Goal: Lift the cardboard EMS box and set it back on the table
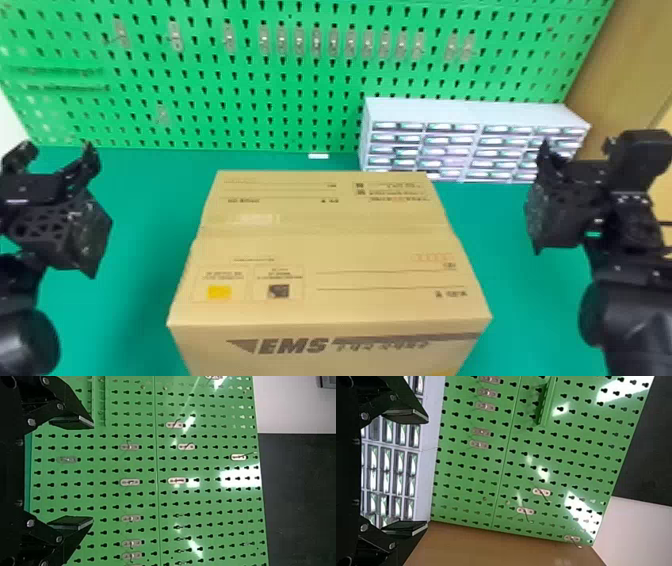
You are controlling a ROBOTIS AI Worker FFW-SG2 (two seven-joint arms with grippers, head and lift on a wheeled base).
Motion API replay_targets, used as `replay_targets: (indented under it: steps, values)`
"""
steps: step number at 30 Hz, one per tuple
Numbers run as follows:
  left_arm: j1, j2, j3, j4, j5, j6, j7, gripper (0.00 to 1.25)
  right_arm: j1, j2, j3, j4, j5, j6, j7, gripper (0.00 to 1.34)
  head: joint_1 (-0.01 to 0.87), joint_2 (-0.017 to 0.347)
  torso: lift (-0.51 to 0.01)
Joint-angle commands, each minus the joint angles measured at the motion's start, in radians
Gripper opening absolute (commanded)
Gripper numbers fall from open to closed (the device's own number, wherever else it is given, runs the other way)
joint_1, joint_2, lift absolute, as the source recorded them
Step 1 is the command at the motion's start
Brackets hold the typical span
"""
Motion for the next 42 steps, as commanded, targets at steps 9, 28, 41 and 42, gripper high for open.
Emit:
replay_targets:
  steps: [9,28,41,42]
  values:
    - [0.000,0.000,-0.005,0.000,0.000,0.000,0.001,0.84,-0.001,0.000,-0.003,-0.005,0.004,0.006,0.000,1.00,0.678,-0.014,0.001]
    - [-0.001,0.000,-0.008,0.000,0.000,0.000,0.001,0.84,0.004,0.003,-0.006,-0.005,0.012,0.006,0.000,1.00,0.678,-0.014,-0.007]
    - [0.000,0.000,-0.009,0.000,0.002,0.000,0.001,0.84,0.003,0.018,-0.007,-0.006,0.021,0.003,0.000,1.00,0.678,-0.014,-0.032]
    - [0.000,0.000,-0.009,0.000,0.002,0.000,0.001,0.84,0.003,0.020,-0.007,-0.005,0.021,0.005,0.000,1.00,0.678,-0.014,-0.035]
